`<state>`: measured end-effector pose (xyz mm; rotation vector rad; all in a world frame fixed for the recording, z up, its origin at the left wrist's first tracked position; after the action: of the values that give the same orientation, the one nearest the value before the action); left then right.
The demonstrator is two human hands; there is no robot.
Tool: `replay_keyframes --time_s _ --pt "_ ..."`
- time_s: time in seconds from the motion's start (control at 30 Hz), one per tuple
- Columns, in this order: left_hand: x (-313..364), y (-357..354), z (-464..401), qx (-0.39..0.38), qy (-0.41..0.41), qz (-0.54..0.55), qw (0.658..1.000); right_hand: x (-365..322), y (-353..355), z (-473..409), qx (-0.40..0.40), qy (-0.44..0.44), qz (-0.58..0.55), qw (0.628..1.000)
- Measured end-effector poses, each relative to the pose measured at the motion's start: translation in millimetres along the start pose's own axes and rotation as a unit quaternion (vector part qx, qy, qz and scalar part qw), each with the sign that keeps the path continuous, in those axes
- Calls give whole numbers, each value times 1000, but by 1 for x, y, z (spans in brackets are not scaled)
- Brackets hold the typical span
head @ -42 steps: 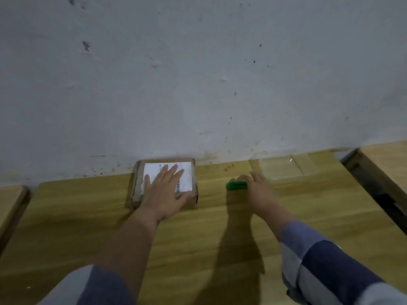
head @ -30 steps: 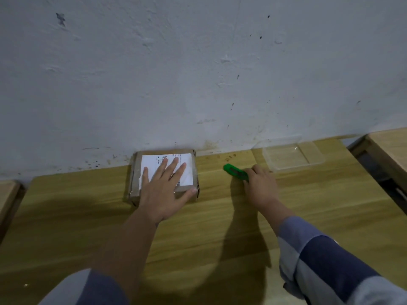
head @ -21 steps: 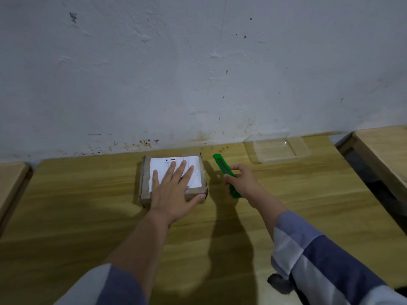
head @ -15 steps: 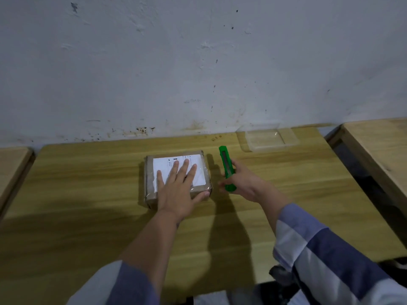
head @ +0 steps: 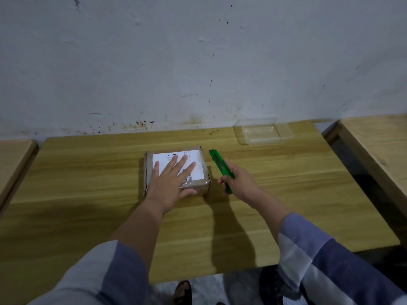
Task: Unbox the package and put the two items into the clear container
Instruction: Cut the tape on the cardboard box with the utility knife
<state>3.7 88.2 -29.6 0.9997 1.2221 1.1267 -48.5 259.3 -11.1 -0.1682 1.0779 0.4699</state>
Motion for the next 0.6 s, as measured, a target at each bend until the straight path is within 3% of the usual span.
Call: replay_keyframes --time_s 0.17,0.6 --pt "0 1 1 17 9 -11 1000 -4 4 -5 91 50 72 992" --pt "-1 -1 0 21 13 -14 1000 -27 -7 -1 121 96 245 957"
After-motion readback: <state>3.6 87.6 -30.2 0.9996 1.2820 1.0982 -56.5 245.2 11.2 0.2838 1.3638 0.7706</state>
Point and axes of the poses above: each hand's wrist, its own z-axis away from the middle knuckle, its own y-axis out of the back of the hand, x = y × z, the point moved 8 cm from there along -z, towards the middle knuckle, and after that the axes turned 13 degrees about -z, right-handed, at the moved point
